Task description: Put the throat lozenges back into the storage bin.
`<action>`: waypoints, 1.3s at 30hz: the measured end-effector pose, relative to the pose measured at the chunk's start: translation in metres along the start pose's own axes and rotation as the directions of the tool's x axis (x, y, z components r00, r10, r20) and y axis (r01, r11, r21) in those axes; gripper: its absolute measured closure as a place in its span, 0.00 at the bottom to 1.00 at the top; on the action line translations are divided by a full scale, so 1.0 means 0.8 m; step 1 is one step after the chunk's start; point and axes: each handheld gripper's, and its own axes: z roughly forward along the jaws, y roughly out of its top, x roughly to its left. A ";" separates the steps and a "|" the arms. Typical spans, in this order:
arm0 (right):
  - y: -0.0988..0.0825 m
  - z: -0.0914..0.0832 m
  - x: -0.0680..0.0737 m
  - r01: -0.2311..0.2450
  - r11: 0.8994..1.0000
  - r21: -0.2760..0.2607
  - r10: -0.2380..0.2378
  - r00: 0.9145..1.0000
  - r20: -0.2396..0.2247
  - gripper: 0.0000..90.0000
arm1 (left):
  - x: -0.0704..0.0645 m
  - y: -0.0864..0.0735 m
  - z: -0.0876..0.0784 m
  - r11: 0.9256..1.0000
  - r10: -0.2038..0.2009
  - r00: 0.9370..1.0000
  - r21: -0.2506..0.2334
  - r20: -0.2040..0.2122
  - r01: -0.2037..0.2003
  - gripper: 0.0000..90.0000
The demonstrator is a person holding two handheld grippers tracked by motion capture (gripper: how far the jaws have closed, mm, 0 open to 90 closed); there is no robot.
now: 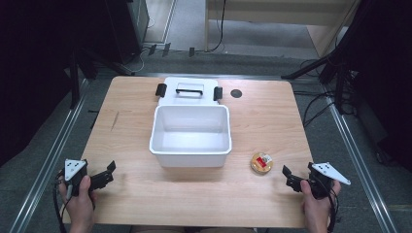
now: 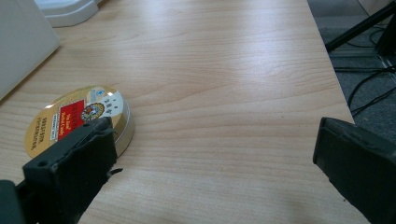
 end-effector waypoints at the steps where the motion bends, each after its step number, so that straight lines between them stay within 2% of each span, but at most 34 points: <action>1: 0.000 0.000 0.000 0.002 1.000 0.002 -0.002 1.000 0.001 0.00 | 0.000 0.000 0.000 1.000 0.001 1.000 0.007 0.003 -0.001 0.00; 5: 0.002 0.001 0.002 0.006 1.000 0.007 -0.006 1.000 0.001 0.00 | 0.001 0.000 0.000 1.000 0.002 1.000 0.008 0.010 -0.002 0.00; 7: 0.005 0.000 0.003 0.002 1.000 0.006 -0.002 1.000 -0.014 0.02 | 0.002 0.000 -0.001 1.000 -0.002 1.000 -0.005 0.020 0.002 0.00; 9: 0.013 -0.004 0.008 0.012 1.000 0.009 -0.012 1.000 -0.029 0.09 | 0.001 -0.001 -0.003 1.000 0.004 1.000 -0.015 0.019 -0.004 0.00; 12: 0.019 -0.007 0.011 0.013 1.000 0.021 -0.012 0.999 -0.047 0.11 | -0.003 -0.001 -0.002 0.999 0.036 0.999 -0.017 0.007 -0.036 0.00; 14: 0.028 -0.008 0.014 0.030 0.997 0.076 -0.024 0.997 -0.073 0.13 | -0.005 -0.001 -0.003 0.999 0.050 0.999 -0.016 0.013 -0.049 0.00; 15: 0.028 -0.008 0.014 0.030 0.997 0.076 -0.024 0.997 -0.073 0.13 | -0.005 -0.001 -0.003 0.999 0.050 0.999 -0.016 0.013 -0.049 0.00; 16: 0.034 -0.008 0.017 0.066 0.990 0.126 -0.055 0.995 -0.083 0.14 | -0.004 -0.002 -0.004 0.998 0.051 0.999 -0.049 0.010 -0.050 0.00; 17: 0.034 -0.008 0.017 0.066 0.990 0.126 -0.055 0.995 -0.083 0.14 | -0.004 -0.002 -0.004 0.998 0.051 0.999 -0.049 0.010 -0.050 0.00; 19: 0.040 -0.010 0.018 0.090 0.983 0.161 -0.077 0.993 -0.087 0.14 | -0.007 -0.003 -0.004 0.996 0.060 0.998 -0.064 -0.021 -0.062 0.00; 20: 0.047 -0.010 0.019 0.097 0.976 0.197 -0.079 0.992 -0.097 0.14 | -0.009 -0.003 -0.004 0.996 0.068 0.997 -0.062 -0.033 -0.070 0.00; 21: 0.047 -0.010 0.019 0.097 0.976 0.197 -0.079 0.992 -0.097 0.14 | -0.010 -0.003 -0.004 0.995 0.079 0.996 -0.059 -0.041 -0.081 0.00; 24: 0.056 -0.007 0.022 0.115 0.955 0.274 -0.092 0.991 -0.097 0.14 | -0.012 -0.003 -0.004 0.994 0.086 0.995 -0.065 -0.046 -0.089 0.00; 25: 0.060 -0.004 0.024 0.132 0.939 0.318 -0.105 0.989 -0.100 0.14 | -0.009 -0.003 -0.005 0.995 0.071 0.997 -0.072 -0.038 -0.074 0.00; 26: 0.062 -0.002 0.026 0.140 0.929 0.342 -0.108 0.988 -0.111 0.14 | -0.009 -0.003 -0.005 0.995 0.071 0.997 -0.072 -0.038 -0.074 0.00; 27: 0.062 -0.002 0.026 0.140 0.929 0.342 -0.108 0.988 -0.111 0.14 | -0.008 -0.004 -0.006 0.995 0.058 0.998 -0.077 -0.036 -0.061 0.00; 28: 0.065 0.001 0.029 0.155 0.911 0.383 -0.114 0.985 -0.126 0.14 | -0.006 -0.003 -0.006 0.996 0.047 0.999 -0.078 -0.027 -0.049 0.00; 29: 0.065 0.001 0.029 0.155 0.911 0.383 -0.114 0.985 -0.126 0.14 | -0.006 -0.003 -0.006 0.996 0.047 0.999 -0.078 -0.027 -0.049 0.00; 30: 0.066 0.003 0.030 0.165 0.902 0.398 -0.122 0.984 -0.132 0.14 | -0.006 -0.003 -0.005 0.996 0.051 0.998 -0.076 -0.027 -0.052 0.00; 31: 0.068 0.007 0.032 0.181 0.889 0.420 -0.130 0.981 -0.146 0.14 | -0.007 -0.003 -0.005 0.996 0.054 0.998 -0.075 -0.024 -0.056 0.00; 32: 0.068 0.007 0.032 0.181 0.889 0.420 -0.130 0.981 -0.146 0.14 | -0.007 -0.003 -0.005 0.996 0.064 0.998 -0.068 -0.022 -0.065 0.00; 33: 0.070 0.010 0.034 0.188 0.880 0.435 -0.134 0.979 -0.152 0.14 | -0.008 -0.003 -0.005 0.995 0.065 0.998 -0.069 -0.024 -0.066 0.00; 35: 0.073 0.017 0.040 0.209 0.855 0.475 -0.143 0.975 -0.172 0.14 | -0.007 -0.002 -0.004 0.996 0.056 0.998 -0.062 -0.022 -0.058 0.00; 36: 0.074 0.020 0.042 0.224 0.845 0.485 -0.154 0.971 -0.181 0.14 | -0.003 -0.001 -0.003 0.998 0.026 1.000 -0.051 -0.010 -0.027 0.00; 37: 0.074 0.020 0.042 0.224 0.845 0.485 -0.154 0.971 -0.181 0.14 | -0.003 -0.001 -0.003 0.998 0.026 1.000 -0.051 -0.010 -0.027 0.00; 38: 0.075 0.022 0.045 0.234 0.834 0.500 -0.159 0.969 -0.188 0.14 | -0.001 -0.001 -0.002 0.999 0.009 1.000 -0.047 -0.007 -0.010 0.00; 39: 0.077 0.026 0.050 0.255 0.812 0.525 -0.173 0.964 -0.201 0.14 | 0.003 0.000 -0.001 0.999 -0.020 1.000 -0.041 -0.007 0.020 0.00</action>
